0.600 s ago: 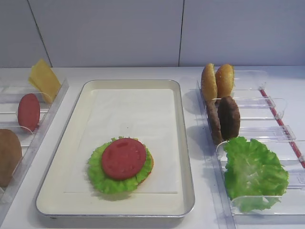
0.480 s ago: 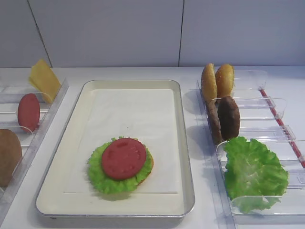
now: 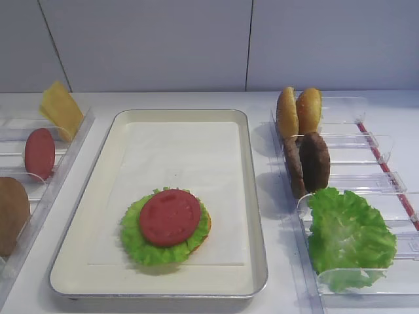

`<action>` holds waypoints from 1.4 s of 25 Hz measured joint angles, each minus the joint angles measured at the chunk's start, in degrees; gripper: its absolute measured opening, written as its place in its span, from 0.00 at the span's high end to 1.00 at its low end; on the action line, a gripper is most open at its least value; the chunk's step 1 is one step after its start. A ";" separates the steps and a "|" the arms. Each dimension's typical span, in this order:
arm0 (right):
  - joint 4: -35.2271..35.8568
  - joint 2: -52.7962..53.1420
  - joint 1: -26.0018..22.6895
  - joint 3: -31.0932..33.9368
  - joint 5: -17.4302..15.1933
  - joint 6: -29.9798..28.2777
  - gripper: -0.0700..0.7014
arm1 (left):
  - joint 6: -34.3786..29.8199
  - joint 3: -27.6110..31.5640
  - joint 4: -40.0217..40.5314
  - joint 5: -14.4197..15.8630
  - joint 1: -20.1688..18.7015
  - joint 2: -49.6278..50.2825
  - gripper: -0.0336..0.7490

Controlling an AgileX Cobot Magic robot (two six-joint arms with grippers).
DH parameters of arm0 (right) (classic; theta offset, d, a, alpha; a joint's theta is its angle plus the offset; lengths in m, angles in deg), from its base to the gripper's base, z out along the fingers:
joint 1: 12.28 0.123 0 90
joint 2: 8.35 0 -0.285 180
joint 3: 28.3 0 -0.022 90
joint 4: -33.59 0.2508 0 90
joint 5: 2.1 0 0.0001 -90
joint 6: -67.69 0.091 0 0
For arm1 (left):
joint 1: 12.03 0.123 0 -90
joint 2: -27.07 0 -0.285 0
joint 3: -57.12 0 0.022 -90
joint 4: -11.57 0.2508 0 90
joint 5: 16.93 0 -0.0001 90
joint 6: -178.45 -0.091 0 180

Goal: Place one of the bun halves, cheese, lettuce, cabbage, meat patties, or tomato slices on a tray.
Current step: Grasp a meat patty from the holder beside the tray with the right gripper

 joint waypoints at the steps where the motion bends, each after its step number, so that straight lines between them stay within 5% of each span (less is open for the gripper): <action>1: 0.53 -2.03 0.00 -1.09 0.44 -0.55 0.39 | 0.00 0.00 0.00 0.00 0.00 0.00 0.35; 17: 23.47 -36.25 0.00 -19.58 3.78 -17.25 0.39 | 0.00 0.00 0.27 0.00 0.00 0.00 0.35; 23: 32.25 -52.84 0.00 -28.81 -0.51 -21.65 0.39 | 0.00 0.00 0.27 0.00 0.00 0.00 0.35; 29: 28.47 -64.51 7.96 -37.68 -3.47 -18.68 0.39 | 0.00 0.00 0.27 0.00 0.00 0.00 0.35; 35: 10.95 -74.05 21.26 -43.93 -2.56 -2.17 0.39 | 0.00 0.00 0.27 0.00 0.00 0.00 0.35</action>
